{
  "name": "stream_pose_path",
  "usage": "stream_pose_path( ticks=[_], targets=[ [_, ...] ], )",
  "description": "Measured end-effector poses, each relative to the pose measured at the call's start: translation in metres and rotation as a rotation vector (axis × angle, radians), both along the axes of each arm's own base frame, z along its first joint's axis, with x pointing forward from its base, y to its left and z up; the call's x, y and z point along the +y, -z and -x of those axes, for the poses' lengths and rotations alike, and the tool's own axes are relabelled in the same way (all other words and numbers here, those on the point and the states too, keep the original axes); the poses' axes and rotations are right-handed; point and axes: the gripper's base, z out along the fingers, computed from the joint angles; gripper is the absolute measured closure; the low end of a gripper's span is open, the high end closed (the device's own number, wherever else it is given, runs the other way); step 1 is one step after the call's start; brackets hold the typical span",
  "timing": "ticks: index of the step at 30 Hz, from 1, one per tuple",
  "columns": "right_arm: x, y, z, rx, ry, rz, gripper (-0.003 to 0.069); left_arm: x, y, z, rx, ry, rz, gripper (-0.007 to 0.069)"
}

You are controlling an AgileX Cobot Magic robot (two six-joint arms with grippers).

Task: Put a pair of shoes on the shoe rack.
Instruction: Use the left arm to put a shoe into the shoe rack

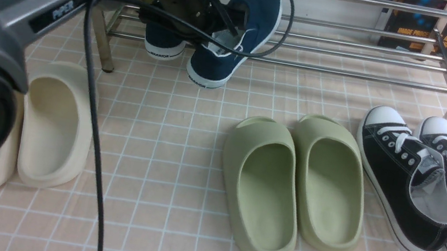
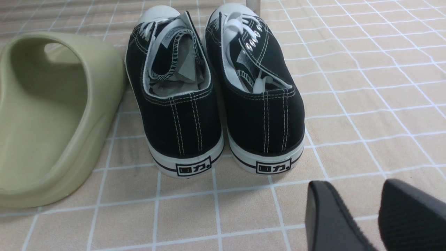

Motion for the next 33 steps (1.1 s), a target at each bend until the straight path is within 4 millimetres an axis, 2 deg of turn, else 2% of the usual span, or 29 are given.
stream_pose_path(
  ticks=[5,9,12,13,14,15,17,18,19,21,24,25,28,30,31,33],
  targets=[
    [0.0,0.0,0.0,0.0,0.0,0.0,0.0422,-0.002,0.007,-0.016,-0.064,-0.05,0.004,0.0575],
    [0.0,0.0,0.0,0.0,0.0,0.0,0.0422,-0.003,0.01,-0.025,-0.114,-0.058,-0.011,0.0533],
    [0.0,0.0,0.0,0.0,0.0,0.0,0.0422,-0.002,0.012,-0.03,-0.141,-0.057,-0.02,0.0445],
    [0.0,0.0,0.0,0.0,0.0,0.0,0.0422,-0.001,0.012,-0.03,-0.141,-0.056,-0.021,0.0445],
    [0.0,0.0,0.0,0.0,0.0,0.0,0.0422,0.0,0.009,-0.031,-0.158,-0.057,-0.026,0.0383],
    [0.0,0.0,0.0,0.0,0.0,0.0,0.0422,0.0,0.009,-0.032,-0.16,-0.057,-0.028,0.0376],
    [0.0,0.0,0.0,0.0,0.0,0.0,0.0422,0.003,0.003,-0.029,-0.158,-0.065,-0.034,0.0286],
    [0.0,0.0,0.0,0.0,0.0,0.0,0.0422,0.004,0.003,-0.029,-0.155,-0.067,-0.035,0.0281],
    [0.0,0.0,0.0,0.0,0.0,0.0,0.0422,0.007,-0.005,-0.024,-0.138,-0.077,-0.048,0.0248],
    [0.0,0.0,0.0,0.0,0.0,0.0,0.0422,0.013,-0.02,-0.015,-0.119,-0.077,-0.084,0.023],
    [0.0,0.0,0.0,0.0,0.0,0.0,0.0422,0.021,-0.044,0.001,-0.104,-0.048,-0.157,0.024],
    [0.0,0.0,0.0,0.0,0.0,0.0,0.0422,0.025,-0.057,0.011,-0.09,-0.029,-0.198,0.0266],
    [0.0,0.0,0.0,0.0,0.0,0.0,0.0422,0.03,-0.07,0.026,-0.037,0.019,-0.277,0.0352],
    [0.0,0.0,0.0,0.0,0.0,0.0,0.0422,0.031,-0.068,0.03,0.011,0.037,-0.3,0.0412],
    [0.0,0.0,0.0,0.0,0.0,0.0,0.0422,0.029,-0.059,0.032,0.069,0.064,-0.315,0.0485],
    [0.0,0.0,0.0,0.0,0.0,0.0,0.0422,0.026,-0.038,0.029,0.131,0.086,-0.323,0.0568]
  ],
)
